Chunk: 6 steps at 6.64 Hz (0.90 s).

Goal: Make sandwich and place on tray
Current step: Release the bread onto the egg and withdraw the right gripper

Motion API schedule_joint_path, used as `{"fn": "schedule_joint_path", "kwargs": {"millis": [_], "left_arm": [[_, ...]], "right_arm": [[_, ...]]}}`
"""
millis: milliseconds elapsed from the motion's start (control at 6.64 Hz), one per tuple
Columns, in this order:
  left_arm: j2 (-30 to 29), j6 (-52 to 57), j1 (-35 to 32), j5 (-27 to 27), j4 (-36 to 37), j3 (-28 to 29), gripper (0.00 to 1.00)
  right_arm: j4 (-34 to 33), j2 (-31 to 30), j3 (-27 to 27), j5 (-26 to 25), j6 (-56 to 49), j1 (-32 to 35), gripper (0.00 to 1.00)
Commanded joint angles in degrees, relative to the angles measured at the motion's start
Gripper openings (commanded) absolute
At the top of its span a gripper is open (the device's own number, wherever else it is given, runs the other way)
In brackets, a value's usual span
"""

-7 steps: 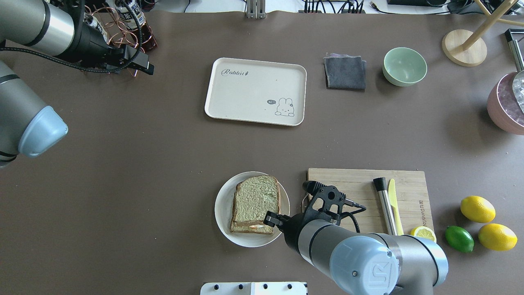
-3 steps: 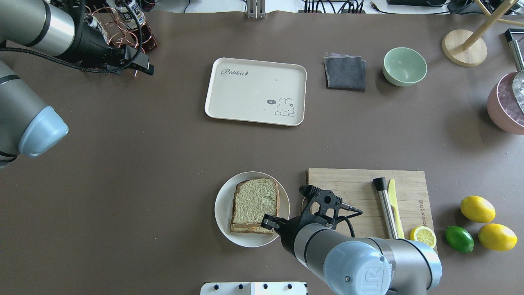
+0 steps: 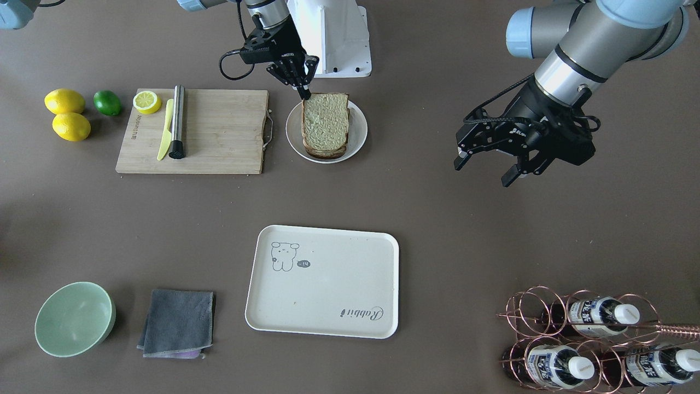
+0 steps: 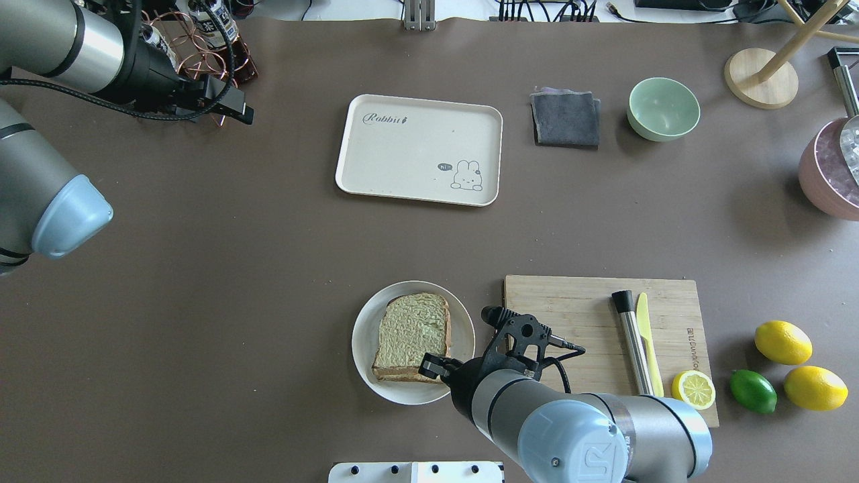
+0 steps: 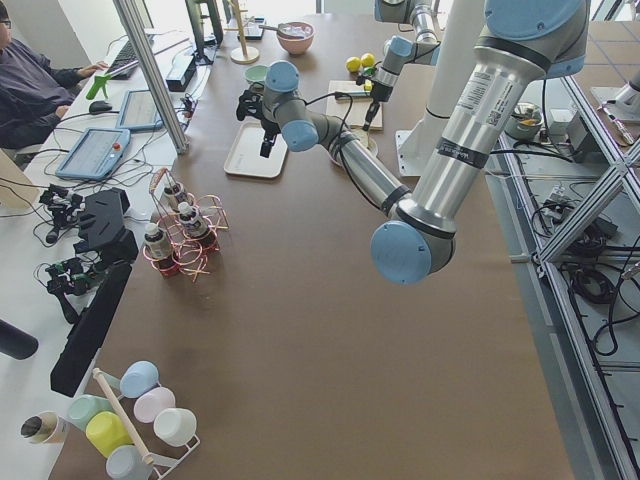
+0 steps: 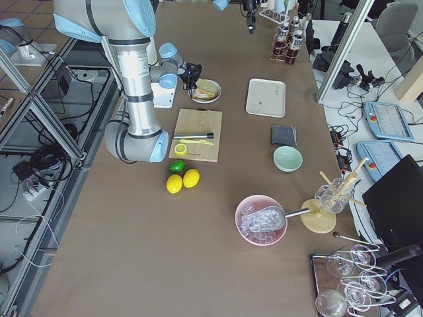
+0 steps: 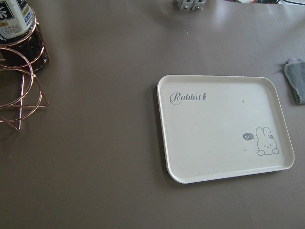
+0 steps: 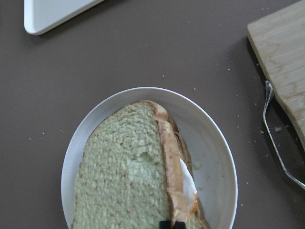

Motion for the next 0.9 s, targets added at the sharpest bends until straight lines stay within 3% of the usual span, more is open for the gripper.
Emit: {"fn": "schedule_joint_path", "kwargs": {"millis": [0,452,753], "left_arm": [[0.1,0.0,0.0,0.0,-0.1,0.0,1.00],[0.1,-0.1,0.4,0.1,-0.2,0.0,1.00],[0.0,-3.7,2.0,0.5,-0.2,-0.4,1.00]], "right_arm": [[-0.2,-0.4,-0.1,0.0,-5.2,0.1,1.00],[-0.5,-0.7,1.6,2.2,-7.5,5.3,1.00],[-6.2,-0.8,1.2,15.3,-14.6,17.8,1.00]]}}
